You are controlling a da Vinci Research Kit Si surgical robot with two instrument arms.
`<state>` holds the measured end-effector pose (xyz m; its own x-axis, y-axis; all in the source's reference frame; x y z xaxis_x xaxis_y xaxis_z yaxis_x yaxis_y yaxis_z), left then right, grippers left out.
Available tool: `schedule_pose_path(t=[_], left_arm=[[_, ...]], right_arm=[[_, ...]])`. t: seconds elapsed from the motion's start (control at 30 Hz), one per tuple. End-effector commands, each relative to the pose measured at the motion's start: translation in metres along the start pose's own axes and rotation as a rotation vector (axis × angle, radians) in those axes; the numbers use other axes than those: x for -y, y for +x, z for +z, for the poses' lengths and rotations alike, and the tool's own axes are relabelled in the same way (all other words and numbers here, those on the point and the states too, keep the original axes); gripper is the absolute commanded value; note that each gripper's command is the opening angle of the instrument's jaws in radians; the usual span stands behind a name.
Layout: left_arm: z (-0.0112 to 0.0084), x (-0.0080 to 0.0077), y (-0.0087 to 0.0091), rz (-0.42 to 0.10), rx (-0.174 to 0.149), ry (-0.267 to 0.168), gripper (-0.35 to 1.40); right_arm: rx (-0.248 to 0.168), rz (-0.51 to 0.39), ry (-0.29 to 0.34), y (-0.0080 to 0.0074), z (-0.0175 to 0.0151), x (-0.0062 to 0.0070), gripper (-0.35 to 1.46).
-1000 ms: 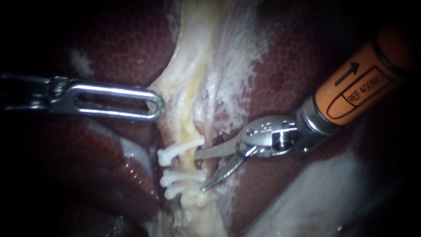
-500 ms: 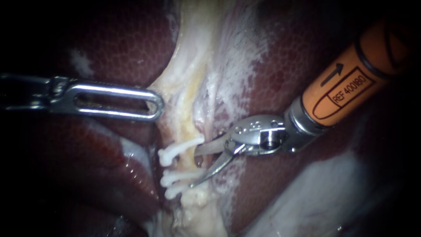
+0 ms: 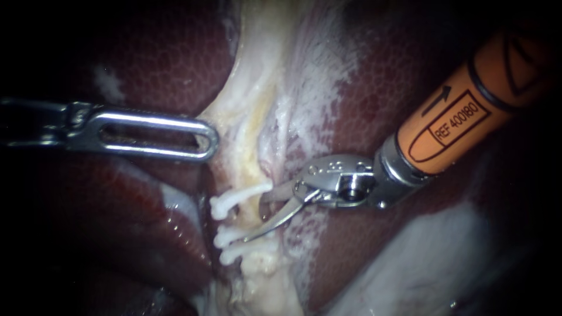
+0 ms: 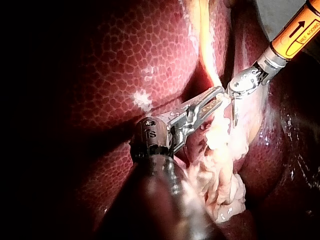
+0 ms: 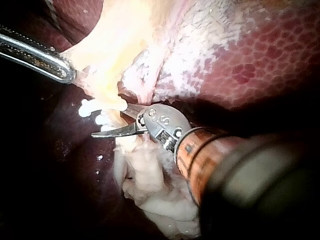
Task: Go to the cutting position left tube
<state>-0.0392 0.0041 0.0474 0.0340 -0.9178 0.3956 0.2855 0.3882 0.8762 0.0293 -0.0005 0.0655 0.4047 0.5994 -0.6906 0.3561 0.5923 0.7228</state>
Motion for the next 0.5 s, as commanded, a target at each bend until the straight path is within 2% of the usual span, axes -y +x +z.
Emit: schedule_pose_path(t=[0.03,0.43,0.5], left_arm=[[0.0,0.0,0.0,0.0,0.0,0.0,-0.35],[0.0,-0.0001,0.0,0.0,0.0,0.0,-0.35],[0.0,-0.0001,0.0,0.0,0.0,0.0,-0.35]], right_arm=[[0.0,0.004,0.003,0.0,0.0,0.0,0.79],[-0.017,0.06,0.057,-0.0003,0.0008,0.0014,0.81],[-0.019,0.06,0.072,-0.0002,0.0009,0.0015,0.74]])
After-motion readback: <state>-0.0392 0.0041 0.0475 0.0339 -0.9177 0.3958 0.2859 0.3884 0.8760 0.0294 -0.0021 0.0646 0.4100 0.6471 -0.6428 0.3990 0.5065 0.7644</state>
